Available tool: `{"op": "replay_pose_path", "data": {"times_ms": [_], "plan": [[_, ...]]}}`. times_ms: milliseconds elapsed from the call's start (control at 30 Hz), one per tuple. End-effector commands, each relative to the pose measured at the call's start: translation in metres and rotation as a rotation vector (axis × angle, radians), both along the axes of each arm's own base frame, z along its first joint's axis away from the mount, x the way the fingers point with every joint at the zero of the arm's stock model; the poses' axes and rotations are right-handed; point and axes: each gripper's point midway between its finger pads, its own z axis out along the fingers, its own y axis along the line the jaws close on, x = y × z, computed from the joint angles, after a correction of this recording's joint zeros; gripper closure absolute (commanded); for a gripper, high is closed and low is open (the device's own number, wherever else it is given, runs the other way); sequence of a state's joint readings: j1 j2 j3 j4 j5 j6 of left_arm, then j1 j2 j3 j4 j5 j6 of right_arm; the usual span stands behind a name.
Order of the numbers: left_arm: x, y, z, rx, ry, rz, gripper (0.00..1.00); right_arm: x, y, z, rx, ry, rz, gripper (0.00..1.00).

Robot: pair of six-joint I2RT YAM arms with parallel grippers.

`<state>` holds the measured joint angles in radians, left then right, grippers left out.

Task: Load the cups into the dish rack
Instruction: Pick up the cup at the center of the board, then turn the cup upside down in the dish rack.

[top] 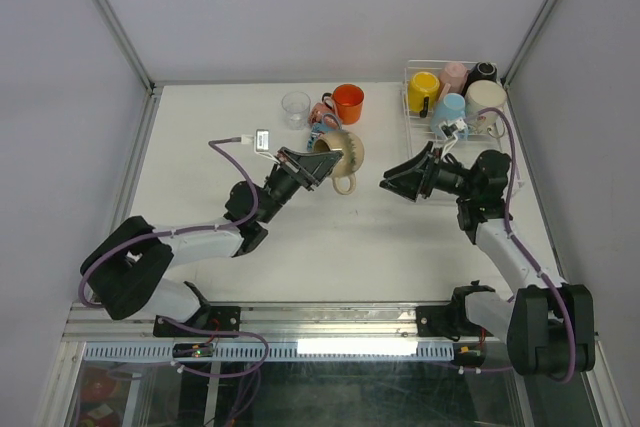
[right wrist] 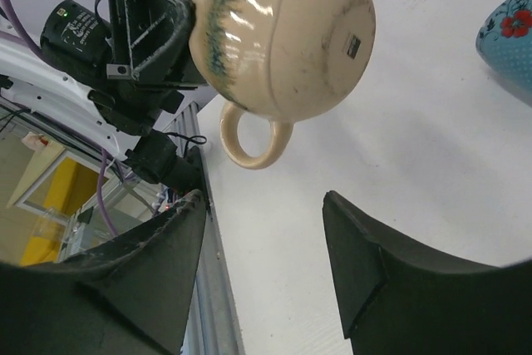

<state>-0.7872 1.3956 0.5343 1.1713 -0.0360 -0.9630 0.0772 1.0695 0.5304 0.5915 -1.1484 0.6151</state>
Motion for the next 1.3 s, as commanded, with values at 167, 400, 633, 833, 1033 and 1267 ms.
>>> {"op": "replay_pose_path", "data": {"times_ms": [167,400,633,833,1033,1267], "plan": [[-0.025,0.011,0.139,-0.367,-0.396,0.013,1.0,-0.003,0.008,0.023,0.076,0.011,0.023,0.37],[-0.039,0.005,0.171,-0.431,-0.502,-0.043,1.0,-0.015,0.009,0.056,0.111,-0.024,0.065,0.26],[-0.058,0.007,0.193,-0.496,-0.557,-0.102,1.0,-0.016,0.014,0.089,0.173,-0.024,0.103,0.12],[-0.072,0.006,0.209,-0.542,-0.588,-0.132,1.0,-0.015,0.022,0.119,0.213,-0.027,0.111,0.1],[-0.08,0.005,0.218,-0.589,-0.599,-0.158,1.0,-0.014,0.035,0.132,0.259,0.055,0.113,0.14],[-0.085,0.008,0.224,-0.62,-0.606,-0.168,1.0,-0.017,0.039,0.142,0.332,0.12,0.114,0.31]]}}
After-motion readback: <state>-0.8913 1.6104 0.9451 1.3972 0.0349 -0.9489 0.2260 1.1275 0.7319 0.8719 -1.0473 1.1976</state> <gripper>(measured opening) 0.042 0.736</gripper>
